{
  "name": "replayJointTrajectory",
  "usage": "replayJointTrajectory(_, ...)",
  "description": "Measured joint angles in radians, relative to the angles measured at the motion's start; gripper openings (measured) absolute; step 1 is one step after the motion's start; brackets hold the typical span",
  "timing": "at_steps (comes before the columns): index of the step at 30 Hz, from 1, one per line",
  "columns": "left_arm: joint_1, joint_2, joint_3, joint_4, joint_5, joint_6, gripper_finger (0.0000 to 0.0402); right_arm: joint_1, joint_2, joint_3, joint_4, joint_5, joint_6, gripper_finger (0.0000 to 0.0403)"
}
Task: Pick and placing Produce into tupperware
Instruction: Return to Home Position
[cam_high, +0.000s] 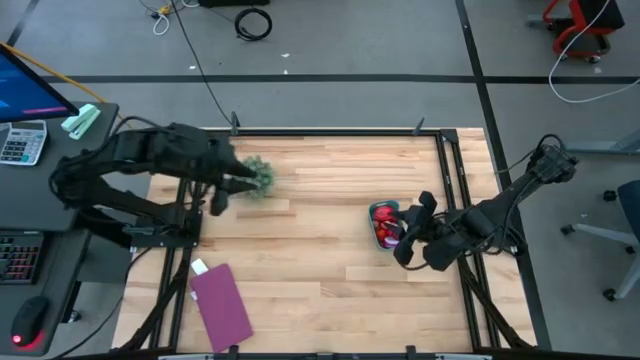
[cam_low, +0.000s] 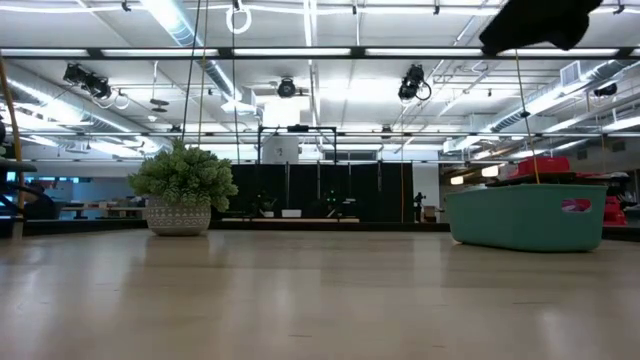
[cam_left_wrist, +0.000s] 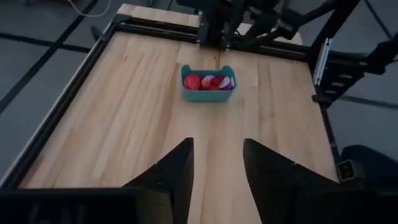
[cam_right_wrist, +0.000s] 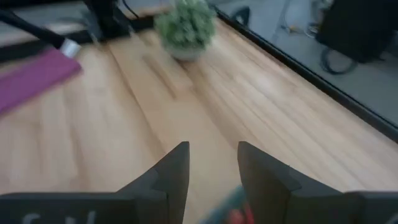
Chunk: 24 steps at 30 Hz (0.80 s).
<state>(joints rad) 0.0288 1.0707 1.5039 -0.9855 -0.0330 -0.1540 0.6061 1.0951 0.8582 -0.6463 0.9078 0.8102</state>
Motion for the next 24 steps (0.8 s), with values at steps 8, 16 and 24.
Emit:
replayJointTrajectory(8,0.003,-0.135,-0.186,0.085,-0.06,-0.048,0.0151,-0.13,-0.161,-0.127,0.362,-0.16,-0.396,0.0144)
replayJointTrajectory(16,0.003,-0.164,-0.251,0.119,-0.061,-0.063,0.0139,-0.313,-0.407,-0.381,0.666,-0.428,-0.528,0.0144)
replayJointTrajectory(24,0.003,-0.163,-0.257,0.121,-0.061,-0.071,0.014,-0.393,-0.544,-0.634,0.916,-0.524,-0.57,0.0144)
